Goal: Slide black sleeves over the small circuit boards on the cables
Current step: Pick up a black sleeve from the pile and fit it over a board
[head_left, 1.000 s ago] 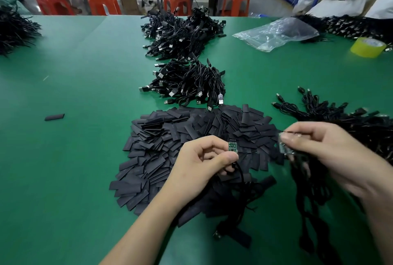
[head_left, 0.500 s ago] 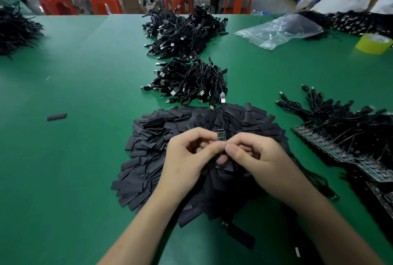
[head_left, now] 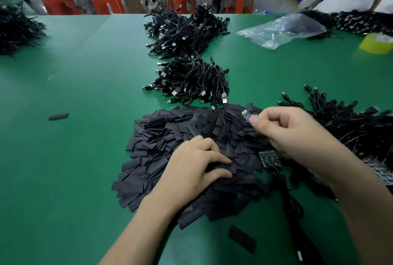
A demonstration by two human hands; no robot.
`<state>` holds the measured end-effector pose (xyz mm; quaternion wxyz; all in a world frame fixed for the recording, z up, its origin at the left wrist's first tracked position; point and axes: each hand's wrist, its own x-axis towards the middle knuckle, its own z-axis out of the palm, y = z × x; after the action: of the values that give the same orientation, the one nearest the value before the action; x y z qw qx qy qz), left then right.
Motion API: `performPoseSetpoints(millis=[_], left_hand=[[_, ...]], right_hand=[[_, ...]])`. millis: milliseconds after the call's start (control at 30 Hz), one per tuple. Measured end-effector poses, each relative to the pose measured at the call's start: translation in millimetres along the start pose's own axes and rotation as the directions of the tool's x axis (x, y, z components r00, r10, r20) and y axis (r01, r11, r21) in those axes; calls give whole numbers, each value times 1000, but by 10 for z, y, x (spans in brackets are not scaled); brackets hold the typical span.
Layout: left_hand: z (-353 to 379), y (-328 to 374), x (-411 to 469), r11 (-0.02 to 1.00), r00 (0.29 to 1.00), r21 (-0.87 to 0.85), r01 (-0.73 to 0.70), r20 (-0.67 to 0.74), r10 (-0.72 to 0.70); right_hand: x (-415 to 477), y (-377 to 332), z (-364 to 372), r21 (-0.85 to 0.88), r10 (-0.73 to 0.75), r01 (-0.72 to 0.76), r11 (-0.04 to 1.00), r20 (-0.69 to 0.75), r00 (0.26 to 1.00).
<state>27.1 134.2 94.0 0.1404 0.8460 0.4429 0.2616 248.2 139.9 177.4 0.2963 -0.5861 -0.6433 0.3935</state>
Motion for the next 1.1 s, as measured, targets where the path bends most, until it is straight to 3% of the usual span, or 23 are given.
performPoseSetpoints(millis=[67,133,267,367,533,633,767,900,1100], left_hand=[[16,-12,2,999,999,-33,24,-20,-25],[29,-20,7,994,997,-97,56,-50,-61],[15,-56,22,962,978,-266,60,-178,-110],[10,-89,18,953,971,-300,35,-214,-103],[57,-93,2,967,963,-254,8,-260,-76],[55,-103,7,965,938,-259,-40,-343,-53],[73,-108,0,958,941,-264,-109,-339,13],[92,-130,-13,963,952,-263,-53,-304,-31],[75,-125,-14,983,940,-183,-37,-341,-28]], right_hand=[[19,69,36,-176,6,3,984,47,999],[27,125,124,-217,15,8,976,102,995],[42,248,299,-174,-19,33,984,83,996],[51,300,373,-126,-29,34,991,36,999],[41,342,454,-174,-42,49,984,47,998],[28,361,453,-104,-15,22,994,68,998],[13,406,488,20,-9,8,1000,69,998],[23,444,516,124,-1,0,992,9,1000],[-8,428,543,96,-67,72,993,-55,996]])
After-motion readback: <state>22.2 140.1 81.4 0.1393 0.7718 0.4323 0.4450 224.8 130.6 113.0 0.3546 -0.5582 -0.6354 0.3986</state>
